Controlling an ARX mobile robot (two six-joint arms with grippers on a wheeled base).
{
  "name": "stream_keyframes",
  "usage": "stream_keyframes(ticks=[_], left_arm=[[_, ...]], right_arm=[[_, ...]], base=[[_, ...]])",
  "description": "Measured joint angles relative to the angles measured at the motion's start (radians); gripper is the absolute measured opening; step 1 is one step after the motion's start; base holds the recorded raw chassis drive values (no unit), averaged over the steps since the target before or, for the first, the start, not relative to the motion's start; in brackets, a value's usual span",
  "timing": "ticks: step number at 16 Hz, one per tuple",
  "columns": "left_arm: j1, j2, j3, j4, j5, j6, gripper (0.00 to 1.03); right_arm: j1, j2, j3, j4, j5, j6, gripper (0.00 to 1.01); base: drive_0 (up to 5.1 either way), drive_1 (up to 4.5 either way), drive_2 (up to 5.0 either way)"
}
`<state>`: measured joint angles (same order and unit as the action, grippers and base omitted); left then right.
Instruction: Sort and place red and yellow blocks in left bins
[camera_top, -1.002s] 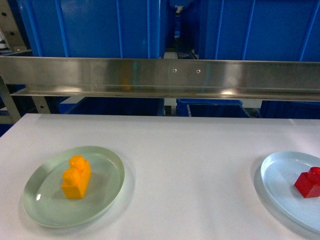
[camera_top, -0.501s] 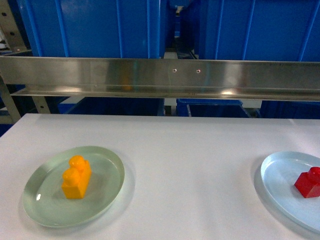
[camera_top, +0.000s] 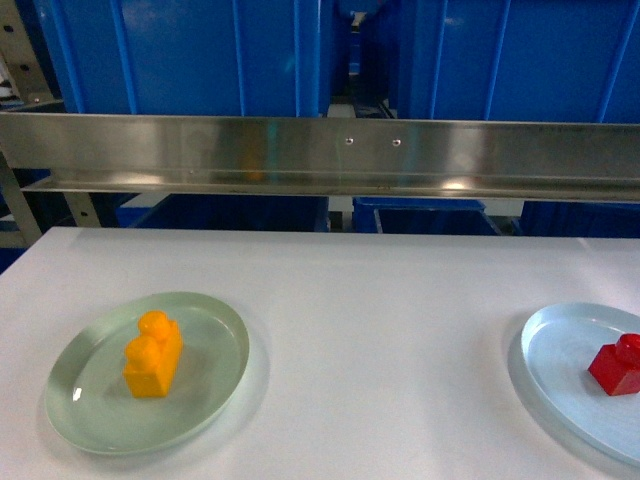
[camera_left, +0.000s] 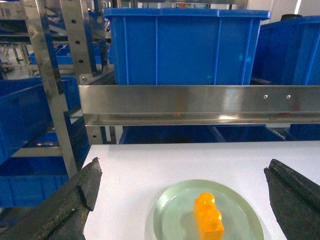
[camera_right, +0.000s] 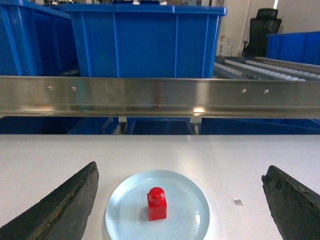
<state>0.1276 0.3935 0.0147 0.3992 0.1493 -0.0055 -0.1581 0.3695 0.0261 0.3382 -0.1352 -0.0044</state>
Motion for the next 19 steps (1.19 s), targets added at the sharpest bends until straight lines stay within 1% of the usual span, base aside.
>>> stream_keyframes(ticks=[1, 2, 3, 4, 5, 6, 7, 9, 10, 11, 12, 13, 14, 15, 16, 17, 19], left_arm=[[0.055, 0.089, 0.016, 0.04, 0.058, -0.004, 0.98], [0.101, 0.193, 0.072, 0.093, 0.116, -0.014, 0.98], [0.116, 0.281, 0.15, 0.125, 0.153, -0.018, 0.98], [0.12, 0.393, 0.251, 0.153, 0.201, -0.024, 0.98], [0.118, 0.502, 0.336, 0.127, 0.223, -0.036, 0.98], [0.103, 0.58, 0.386, 0.117, 0.219, -0.04, 0.98], [0.076, 0.655, 0.439, 0.076, 0.217, -0.045, 0.98], [0.011, 0.764, 0.501, 0.072, 0.19, -0.043, 0.98], [-0.024, 0.822, 0.53, 0.051, 0.18, -0.042, 0.98], [-0.059, 0.886, 0.556, 0.058, 0.164, -0.039, 0.98], [-0.084, 0.941, 0.588, 0.061, 0.15, -0.039, 0.98], [-0.098, 0.987, 0.615, 0.075, 0.132, -0.037, 0.98], [-0.107, 1.03, 0.635, 0.091, 0.124, -0.039, 0.98], [-0.114, 1.081, 0.645, 0.104, 0.109, -0.031, 0.98], [-0.126, 1.121, 0.644, 0.127, 0.082, -0.02, 0.98], [-0.129, 1.144, 0.644, 0.141, 0.065, -0.019, 0.98], [-0.138, 1.192, 0.63, 0.191, 0.045, -0.018, 0.98]], right_arm=[[0.001, 0.127, 0.05, 0.059, 0.001, 0.0, 0.98], [0.013, 0.237, 0.139, 0.09, 0.008, 0.001, 0.98], [0.032, 0.315, 0.218, 0.126, 0.009, 0.0, 0.98], [0.06, 0.418, 0.313, 0.173, 0.013, 0.0, 0.98], [0.089, 0.52, 0.391, 0.184, 0.015, -0.013, 0.98], [0.106, 0.595, 0.436, 0.183, 0.016, -0.018, 0.98], [0.124, 0.683, 0.48, 0.183, 0.017, -0.02, 0.98], [0.166, 0.817, 0.537, 0.159, 0.027, -0.031, 0.98], [0.175, 0.871, 0.555, 0.163, 0.031, -0.031, 0.98], [0.179, 0.932, 0.581, 0.16, 0.022, -0.029, 0.98], [0.193, 0.985, 0.599, 0.164, 0.03, -0.032, 0.98], [0.202, 1.029, 0.603, 0.185, 0.026, -0.038, 0.98], [0.213, 1.067, 0.609, 0.182, 0.03, -0.045, 0.98], [0.226, 1.118, 0.613, 0.195, 0.033, -0.051, 0.98], [0.232, 1.152, 0.614, 0.203, 0.038, -0.055, 0.98], [0.234, 1.169, 0.614, 0.211, 0.038, -0.062, 0.98], [0.241, 1.191, 0.614, 0.219, 0.043, -0.064, 0.98]], base=[[0.0, 0.0, 0.0], [0.0, 0.0, 0.0], [0.0, 0.0, 0.0], [0.0, 0.0, 0.0], [0.0, 0.0, 0.0], [0.0, 0.0, 0.0], [0.0, 0.0, 0.0], [0.0, 0.0, 0.0], [0.0, 0.0, 0.0], [0.0, 0.0, 0.0], [0.0, 0.0, 0.0], [0.0, 0.0, 0.0], [0.0, 0.0, 0.0], [0.0, 0.0, 0.0], [0.0, 0.0, 0.0], [0.0, 0.0, 0.0], [0.0, 0.0, 0.0]])
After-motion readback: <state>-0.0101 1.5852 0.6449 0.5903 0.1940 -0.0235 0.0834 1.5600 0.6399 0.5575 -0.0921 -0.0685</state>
